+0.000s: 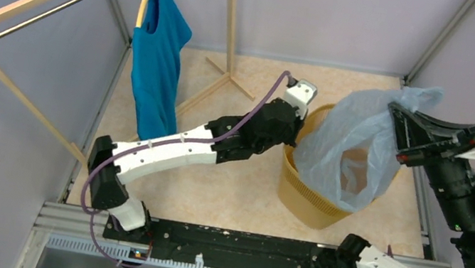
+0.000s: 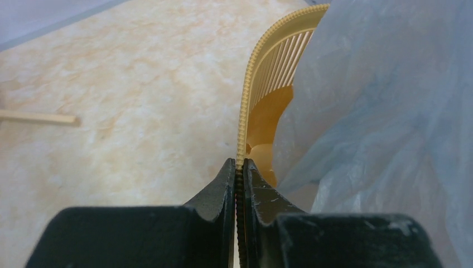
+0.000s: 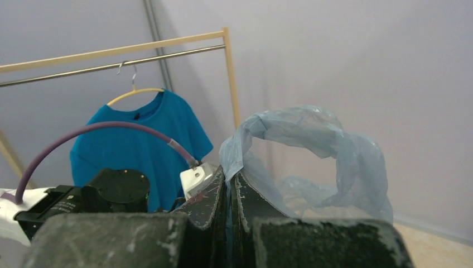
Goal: Put the trash bags into the trash bin
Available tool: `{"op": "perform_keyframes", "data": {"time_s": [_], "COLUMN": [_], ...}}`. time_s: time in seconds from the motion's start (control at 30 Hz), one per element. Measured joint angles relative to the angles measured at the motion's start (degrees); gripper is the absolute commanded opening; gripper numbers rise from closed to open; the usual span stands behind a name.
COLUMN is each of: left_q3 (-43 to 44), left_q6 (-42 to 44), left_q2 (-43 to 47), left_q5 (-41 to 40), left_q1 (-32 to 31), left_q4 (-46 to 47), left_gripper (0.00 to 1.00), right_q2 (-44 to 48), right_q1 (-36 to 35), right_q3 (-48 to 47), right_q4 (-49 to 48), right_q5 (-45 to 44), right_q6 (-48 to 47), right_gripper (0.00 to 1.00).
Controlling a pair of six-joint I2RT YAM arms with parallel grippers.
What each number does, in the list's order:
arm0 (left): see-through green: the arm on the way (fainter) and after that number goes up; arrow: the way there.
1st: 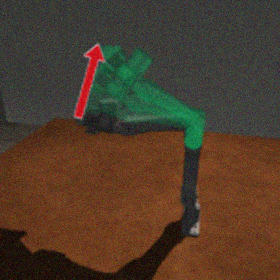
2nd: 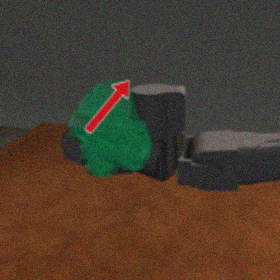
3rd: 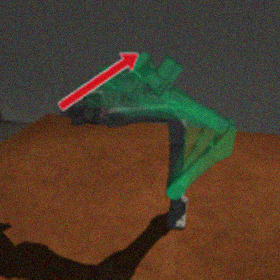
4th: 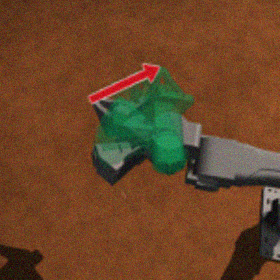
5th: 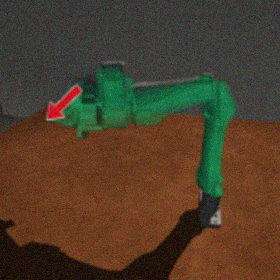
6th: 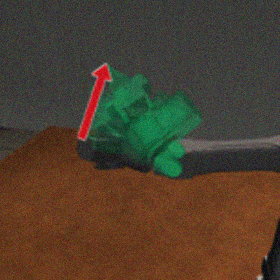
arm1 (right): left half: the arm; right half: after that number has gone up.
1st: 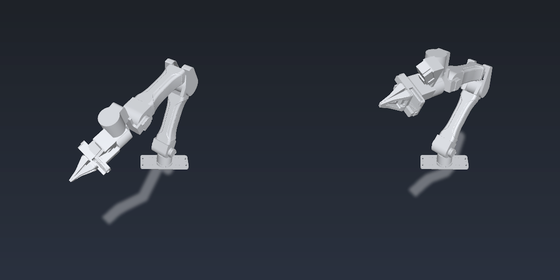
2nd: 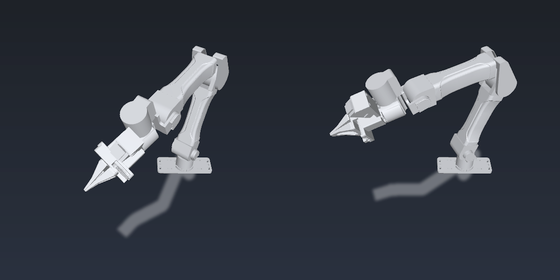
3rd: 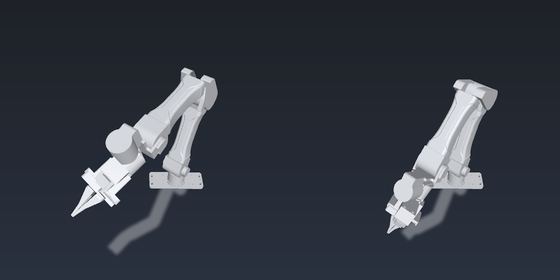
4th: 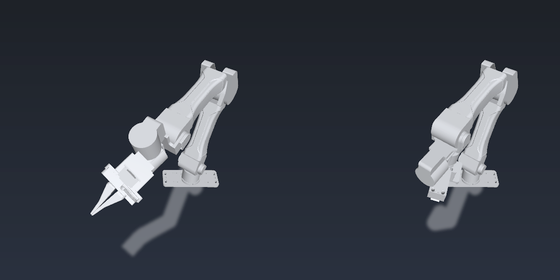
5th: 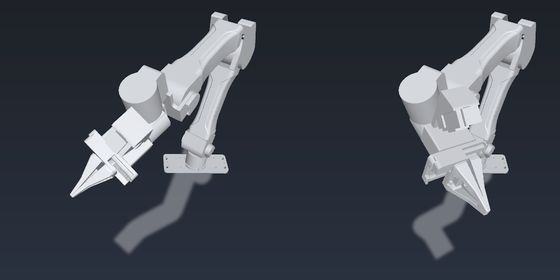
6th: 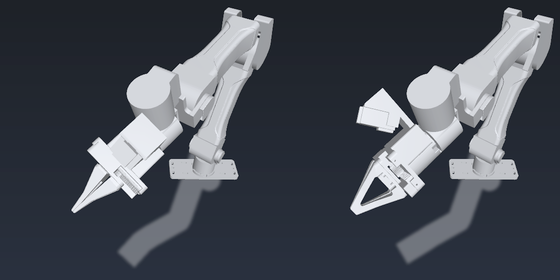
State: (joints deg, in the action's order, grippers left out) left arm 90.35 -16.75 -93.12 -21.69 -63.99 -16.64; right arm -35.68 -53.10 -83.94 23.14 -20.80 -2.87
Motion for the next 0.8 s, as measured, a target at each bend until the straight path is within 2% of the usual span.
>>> {"op": "perform_keyframes", "data": {"time_s": [0.17, 0.4, 0.67, 0.8], "left_q3": [-6.8, -11.6, -14.4, -14.9], "left_q6": [0.0, -0.6, 0.0, 1.7], "left_q2": [7.0, 12.4, 15.1, 16.4], "left_q5": [-5.8, -8.4, -9.2, -9.6], "left_q1": [0.2, 0.2, 0.2, 0.2], "left_q4": [-1.0, -1.4, 0.0, 0.0], "left_gripper": [0.14, 0.22, 0.33, 0.46], "right_q2": [-4.4, -10.4, -14.2, -14.3], "right_q1": [0.0, 0.0, 0.0, 0.0], "right_q3": [0.0, 1.1, 2.0, 0.0], "right_q4": [-2.9, -2.2, 7.5, 12.1], "right_q5": [4.4, 2.8, 3.9, 3.8], "right_q6": [1.1, 1.6, 1.9, 0.2], "right_gripper": [0.00, 0.00, 0.00, 0.00]}}
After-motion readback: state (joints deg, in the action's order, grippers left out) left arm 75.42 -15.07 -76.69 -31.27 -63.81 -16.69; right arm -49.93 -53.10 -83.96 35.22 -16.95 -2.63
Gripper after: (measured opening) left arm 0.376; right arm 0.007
